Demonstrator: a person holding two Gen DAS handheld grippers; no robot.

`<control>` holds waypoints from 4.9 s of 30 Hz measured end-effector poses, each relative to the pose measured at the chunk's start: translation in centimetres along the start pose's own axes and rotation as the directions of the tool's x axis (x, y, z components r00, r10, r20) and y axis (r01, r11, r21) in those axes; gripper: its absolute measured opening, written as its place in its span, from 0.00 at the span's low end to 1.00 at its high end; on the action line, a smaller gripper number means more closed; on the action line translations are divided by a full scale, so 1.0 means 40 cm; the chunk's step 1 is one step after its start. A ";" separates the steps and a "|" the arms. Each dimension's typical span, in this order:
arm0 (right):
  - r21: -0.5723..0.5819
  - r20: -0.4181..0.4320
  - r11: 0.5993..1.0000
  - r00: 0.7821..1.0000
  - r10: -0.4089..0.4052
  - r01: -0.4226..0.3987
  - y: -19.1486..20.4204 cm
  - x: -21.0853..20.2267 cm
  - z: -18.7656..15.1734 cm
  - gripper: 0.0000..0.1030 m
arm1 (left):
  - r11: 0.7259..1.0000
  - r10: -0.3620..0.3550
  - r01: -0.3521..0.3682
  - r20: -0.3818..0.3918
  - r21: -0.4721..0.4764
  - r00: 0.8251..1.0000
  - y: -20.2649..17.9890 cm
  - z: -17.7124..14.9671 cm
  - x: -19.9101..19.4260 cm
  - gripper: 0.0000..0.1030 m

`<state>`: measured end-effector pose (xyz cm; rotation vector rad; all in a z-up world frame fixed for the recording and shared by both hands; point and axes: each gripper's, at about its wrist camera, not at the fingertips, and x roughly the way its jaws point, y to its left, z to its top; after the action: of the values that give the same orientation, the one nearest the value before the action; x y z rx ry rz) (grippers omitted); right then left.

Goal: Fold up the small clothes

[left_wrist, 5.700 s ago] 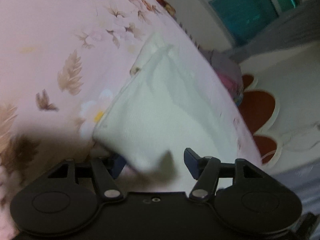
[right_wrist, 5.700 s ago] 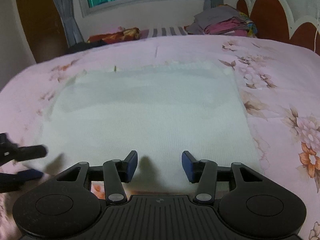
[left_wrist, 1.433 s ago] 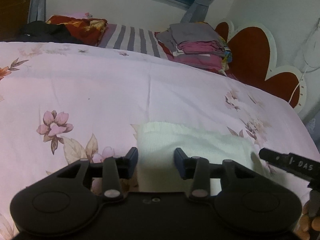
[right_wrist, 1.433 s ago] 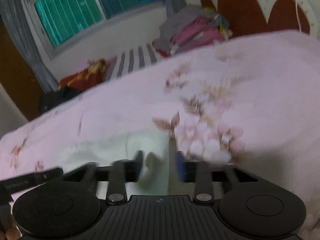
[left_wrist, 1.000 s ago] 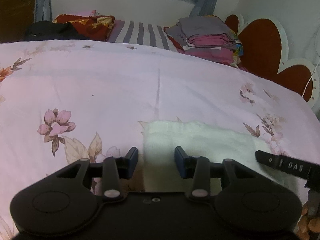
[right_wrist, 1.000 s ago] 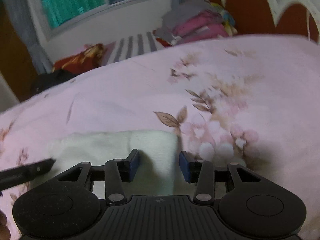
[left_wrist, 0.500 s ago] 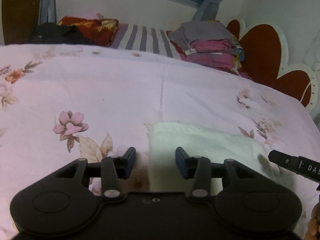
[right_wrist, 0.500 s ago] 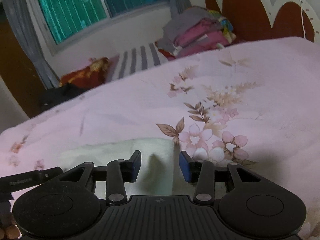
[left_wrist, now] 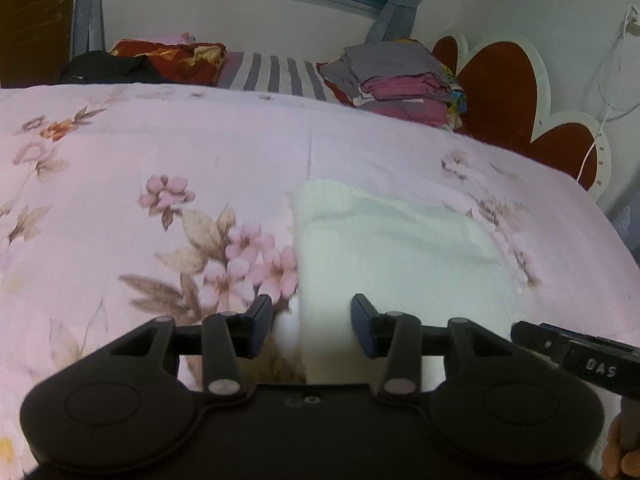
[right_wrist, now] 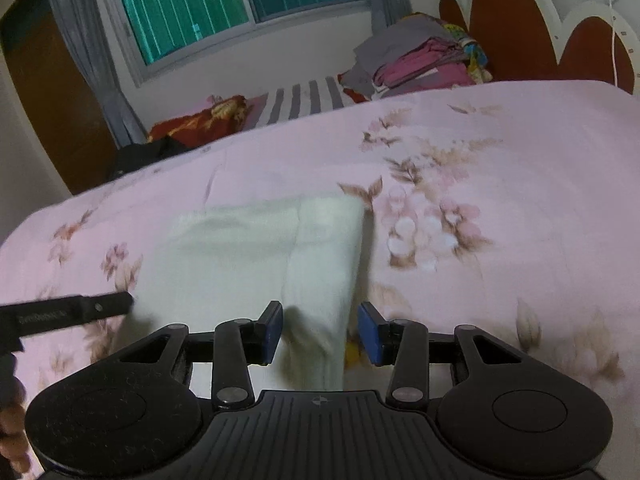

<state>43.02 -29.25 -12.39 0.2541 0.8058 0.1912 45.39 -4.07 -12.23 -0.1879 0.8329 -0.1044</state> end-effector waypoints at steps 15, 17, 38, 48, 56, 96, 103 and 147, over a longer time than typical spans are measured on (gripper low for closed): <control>-0.008 -0.050 1.000 0.999 0.012 -0.012 -0.011 -0.040 -0.086 0.41 | 0.997 0.015 -0.010 -0.057 0.078 0.998 0.014 -0.115 -0.052 0.41; 0.008 -0.077 1.000 0.997 0.020 -0.019 -0.012 -0.052 -0.109 0.41 | 0.995 0.021 -0.015 -0.062 0.098 0.998 0.018 -0.134 -0.060 0.41; 0.130 -0.097 0.991 0.995 -0.024 0.037 0.032 -0.169 -0.245 0.17 | 0.989 -0.120 0.128 -0.095 0.079 0.988 0.062 -0.165 -0.160 0.42; 0.122 -0.091 0.984 0.989 -0.118 0.128 0.053 -0.167 -0.246 0.18 | 0.974 -0.112 0.140 -0.156 0.177 0.981 0.008 -0.185 -0.109 0.53; 0.129 -0.059 0.983 0.990 -0.125 0.132 0.049 -0.212 -0.205 0.18 | 0.979 -0.099 0.126 -0.170 0.161 0.980 0.016 -0.170 -0.106 0.60; 0.353 -0.064 0.895 0.947 0.313 -0.272 -0.119 0.119 0.005 0.32 | 0.962 -0.253 0.236 -0.120 -0.138 0.960 0.003 -0.011 0.071 0.35; 0.327 -0.003 0.894 0.946 0.324 -0.305 -0.071 0.061 0.035 0.29 | 0.961 -0.257 0.247 -0.076 -0.122 0.963 0.008 0.029 0.007 0.33; 0.230 -0.050 0.888 0.907 0.419 -0.398 0.925 0.278 -0.158 0.29 | 0.991 -0.091 0.087 -0.034 -0.097 0.995 0.936 0.024 -0.256 0.38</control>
<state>43.26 9.88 -13.26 0.6258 0.8655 0.5198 39.95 34.39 -11.89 -0.3141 0.8683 -0.1520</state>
